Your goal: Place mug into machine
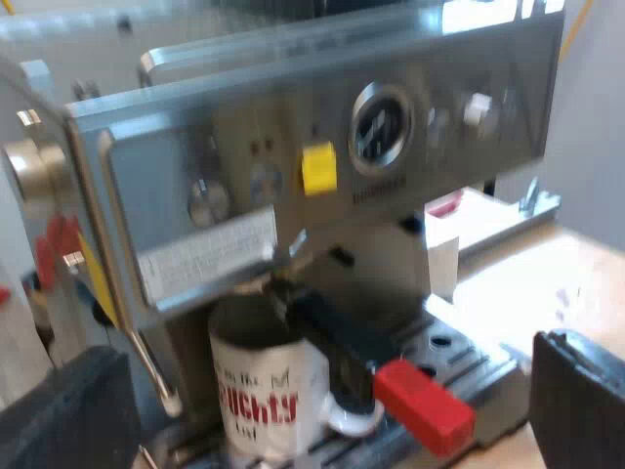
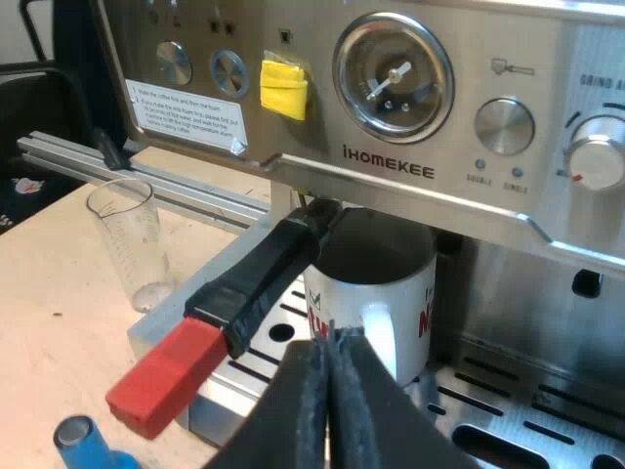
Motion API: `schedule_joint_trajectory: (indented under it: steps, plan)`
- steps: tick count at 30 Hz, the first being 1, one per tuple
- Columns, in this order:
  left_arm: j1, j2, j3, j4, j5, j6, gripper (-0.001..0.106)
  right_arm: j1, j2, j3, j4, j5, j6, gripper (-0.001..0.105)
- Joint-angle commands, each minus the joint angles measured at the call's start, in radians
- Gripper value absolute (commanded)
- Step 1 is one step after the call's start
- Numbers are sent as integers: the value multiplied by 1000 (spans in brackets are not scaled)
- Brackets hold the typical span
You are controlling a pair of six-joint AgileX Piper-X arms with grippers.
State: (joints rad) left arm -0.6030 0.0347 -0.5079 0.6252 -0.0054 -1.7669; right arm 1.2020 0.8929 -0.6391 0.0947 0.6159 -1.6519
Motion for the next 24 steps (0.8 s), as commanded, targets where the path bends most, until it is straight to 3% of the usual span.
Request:
schedule_joint_trajectory:
  steps: [1, 12, 15, 19, 20, 24]
  plan:
    - [0, -17, -8, 4, 5, -5, 82, 1, 32, -33, -48, 13, 3, 0]
    - [0, -17, -8, 4, 50, -5, 82, -15, 276, -165, -161, 24, 3, 0]
    - [0, -17, -8, 4, 99, -5, 82, -25, 318, -190, -179, 33, 3, 0]
    - [0, -17, -8, 4, 111, -5, 82, -37, 424, -271, -219, 38, -21, 0]
    - [0, -17, -8, 4, 115, -5, 82, -55, 486, -328, -218, 51, -21, 0]
    - [0, -17, -8, 4, 115, -5, 82, -75, 528, -366, -218, 61, -21, 0]
